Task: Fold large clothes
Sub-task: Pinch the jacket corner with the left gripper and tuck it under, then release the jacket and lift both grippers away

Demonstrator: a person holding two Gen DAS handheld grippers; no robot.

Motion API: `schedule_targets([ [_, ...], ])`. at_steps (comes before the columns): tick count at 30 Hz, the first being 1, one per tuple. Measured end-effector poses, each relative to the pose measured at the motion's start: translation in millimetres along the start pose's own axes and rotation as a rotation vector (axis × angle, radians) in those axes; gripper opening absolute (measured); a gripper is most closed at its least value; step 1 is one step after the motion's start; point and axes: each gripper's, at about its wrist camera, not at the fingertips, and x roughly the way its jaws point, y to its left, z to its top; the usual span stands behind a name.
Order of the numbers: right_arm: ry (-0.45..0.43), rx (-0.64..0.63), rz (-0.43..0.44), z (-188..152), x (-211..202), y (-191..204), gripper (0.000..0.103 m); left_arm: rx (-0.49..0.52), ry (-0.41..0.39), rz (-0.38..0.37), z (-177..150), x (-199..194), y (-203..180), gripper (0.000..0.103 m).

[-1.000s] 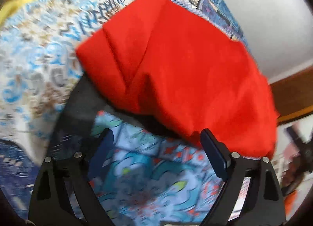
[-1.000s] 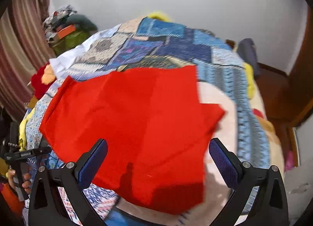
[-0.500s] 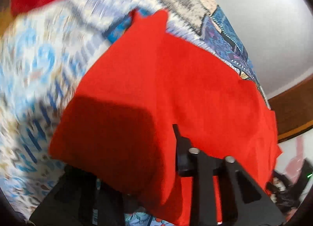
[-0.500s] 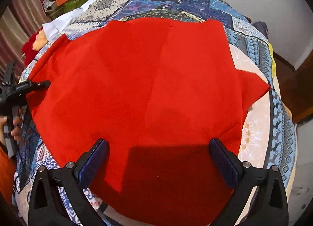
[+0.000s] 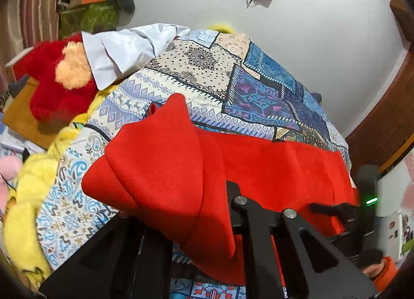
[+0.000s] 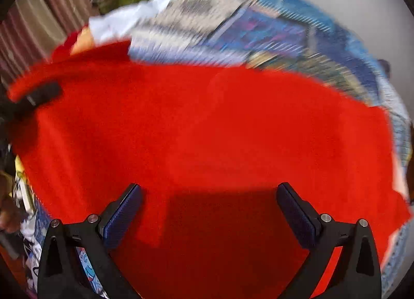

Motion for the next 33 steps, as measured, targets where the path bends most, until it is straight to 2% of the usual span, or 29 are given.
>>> schedule_targets([
  [4,0.014,-0.078,-0.036,-3.8,9.9,18.1,0.103,0.043,0.016,0.037,2.5,3.9,-16.2,0.010],
  [8,-0.027,-0.060,0.038,-13.6,-24.8,-2.9,0.103,0.064,-0.006,0.032,10.1,-5.2,-37.3,0.009],
  [11,-0.115,0.036,0.037,-34.2,-72.1,-47.8,0.103,0.088,-0.028,-0.015,21.9,-10.5,-71.1,0.009],
  [14,-0.181,0.152,0.013,-61.5,-110.7,-96.7,0.103,0.132,-0.047,-0.081,29.8,-17.0,-121.6,0.009],
  [17,-0.216,0.271,-0.058,-96.4,-144.3,-150.1,0.103,0.207,-0.050,-0.134,25.2,-18.5,-181.4,0.009],
  [19,-0.235,0.349,-0.109,-124.6,-165.8,-184.0,0.103,0.262,-0.022,-0.179,11.1,-15.6,-221.2,0.009],
  [22,-0.242,0.455,-0.136,-165.6,-191.9,-225.1,0.103,0.371,0.054,-0.239,-28.1,-4.2,-273.8,0.009],
  [25,-0.245,0.528,-0.154,-198.8,-210.2,-250.4,0.103,0.536,0.178,-0.238,-88.8,17.7,-315.9,0.009],
  [27,-0.246,0.561,-0.165,-216.7,-218.5,-260.8,0.103,0.625,0.238,-0.208,-124.8,31.7,-327.7,0.009],
  [29,-0.248,0.584,-0.165,-231.6,-224.8,-264.2,0.103,0.650,0.302,-0.192,-148.2,43.4,-326.8,0.009],
  [31,-0.245,0.591,-0.160,-239.9,-225.7,-264.1,0.103,0.671,0.316,-0.193,-157.9,42.7,-323.9,0.009],
  [32,-0.244,0.591,-0.157,-241.1,-226.2,-263.4,0.103,0.697,0.305,-0.194,-161.4,37.9,-325.3,0.012],
  [33,-0.243,0.587,-0.151,-242.2,-225.4,-260.9,0.103,0.733,0.294,-0.200,-163.5,30.3,-325.7,0.020],
])
